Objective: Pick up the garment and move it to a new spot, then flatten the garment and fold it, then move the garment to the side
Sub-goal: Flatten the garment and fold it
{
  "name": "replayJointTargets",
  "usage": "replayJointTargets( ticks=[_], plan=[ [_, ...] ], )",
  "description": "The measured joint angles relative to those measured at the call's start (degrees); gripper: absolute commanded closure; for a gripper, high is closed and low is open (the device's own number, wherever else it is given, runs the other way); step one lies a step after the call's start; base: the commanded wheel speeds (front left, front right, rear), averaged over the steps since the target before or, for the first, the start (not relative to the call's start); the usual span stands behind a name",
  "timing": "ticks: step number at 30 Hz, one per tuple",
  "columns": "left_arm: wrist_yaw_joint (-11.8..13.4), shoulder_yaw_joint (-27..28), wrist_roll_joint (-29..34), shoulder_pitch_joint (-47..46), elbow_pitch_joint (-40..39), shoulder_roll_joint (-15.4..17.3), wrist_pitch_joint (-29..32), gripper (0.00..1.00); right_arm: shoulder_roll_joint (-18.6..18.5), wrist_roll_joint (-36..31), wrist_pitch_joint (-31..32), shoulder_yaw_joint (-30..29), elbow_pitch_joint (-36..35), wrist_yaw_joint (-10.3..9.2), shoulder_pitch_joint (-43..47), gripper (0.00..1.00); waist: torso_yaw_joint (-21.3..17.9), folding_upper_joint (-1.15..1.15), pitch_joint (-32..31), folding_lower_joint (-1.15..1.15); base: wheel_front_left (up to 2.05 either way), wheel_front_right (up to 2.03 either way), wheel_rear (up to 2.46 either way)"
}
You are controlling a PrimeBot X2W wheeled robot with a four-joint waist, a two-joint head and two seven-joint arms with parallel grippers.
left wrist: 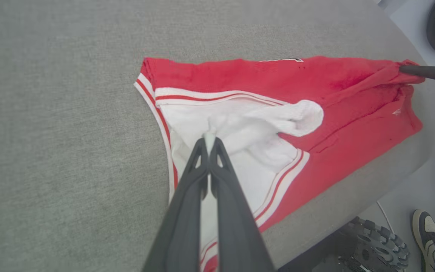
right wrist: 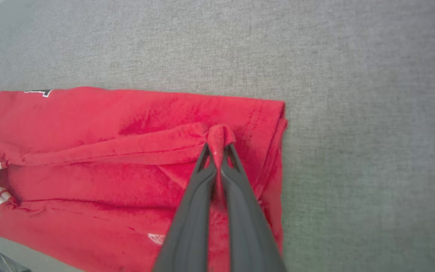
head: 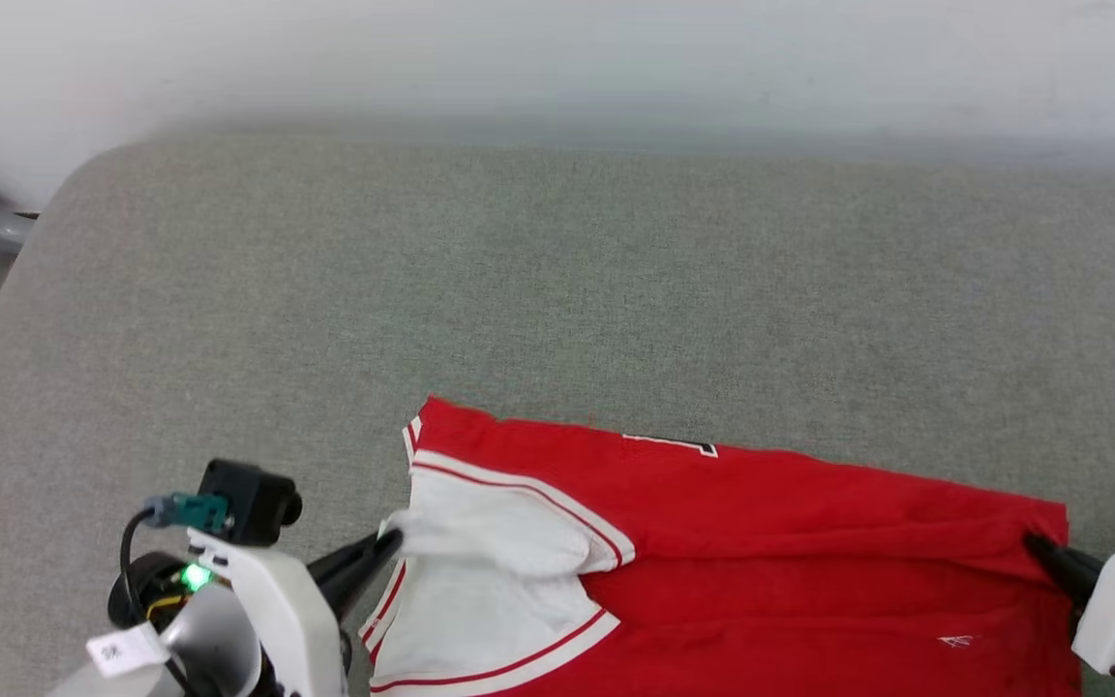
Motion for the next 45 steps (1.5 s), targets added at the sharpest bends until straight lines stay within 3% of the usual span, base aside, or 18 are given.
replayJointTargets(
  ticks=[5, 8, 22, 23, 24, 25, 34, 37, 45],
  plan=[
    [0.7, -1.6, 1.1, 3.3, 0.7, 1.2, -0.5, 1.00, -1.6, 1.9, 1.6, 0.6, -0.8, 0.00, 1.9, 1.00, 0.0, 0.00, -0.6, 0.00, 0.00, 0.00, 0.00],
    [0.2, -1.9, -1.5, 5.0, 1.5, -0.2, -0.8, 1.00, -2.7, 2.8, 2.8, 0.8, -1.3, 0.00, 3.0, 1.00, 0.1, 0.00, -0.7, 0.00, 0.00, 0.00, 0.00],
    [-2.7, -4.9, -1.2, 5.4, 9.3, -3.0, -0.7, 1.00, -7.2, 4.4, 4.5, 4.8, -3.2, 0.00, 5.5, 1.00, 0.1, 0.00, 0.6, 0.00, 0.00, 0.00, 0.00],
    [-2.7, -5.2, -1.1, 5.4, 9.9, -3.4, -0.7, 1.00, -7.3, 4.4, 4.2, 5.2, -3.1, 0.00, 5.8, 0.55, 0.1, 0.00, 0.7, 0.01, 0.00, 0.00, 0.00],
    [-2.8, -5.2, -0.9, 5.3, 10.5, -3.7, -1.0, 0.73, -7.4, 4.3, 3.6, 5.4, -3.0, 0.00, 6.1, 0.00, 0.1, 0.00, 0.7, 0.00, 0.00, 0.00, 0.00],
    [-2.7, -5.2, -0.6, 5.3, 11.0, -4.2, -1.7, 0.00, -7.4, 4.4, 3.4, 5.4, -2.6, 0.00, 6.1, 0.00, 0.1, 0.00, 0.7, 0.00, 0.00, 0.00, 0.00],
    [-2.4, -3.7, 0.2, 5.1, 13.9, -6.5, -7.3, 0.00, -8.6, 6.6, 4.0, 5.9, -2.2, 0.00, 7.1, 0.00, 0.1, 0.00, -2.5, 0.00, 0.00, 0.00, 0.00],
    [-0.1, 0.0, 2.6, 5.0, 11.8, -8.1, -16.7, 0.00, -7.3, 6.8, 7.7, 2.3, -3.6, -0.01, 7.4, 0.00, 0.1, 0.00, -3.8, 0.00, 0.00, 0.00, 0.00],
    [3.1, 3.5, 10.3, 3.5, 10.8, -10.3, -27.6, 0.00, -3.2, 3.1, 13.7, -4.3, -4.1, -0.01, 7.2, 0.00, 1.2, 0.00, -2.7, 0.00, 0.00, 0.00, 0.00]
  ],
)
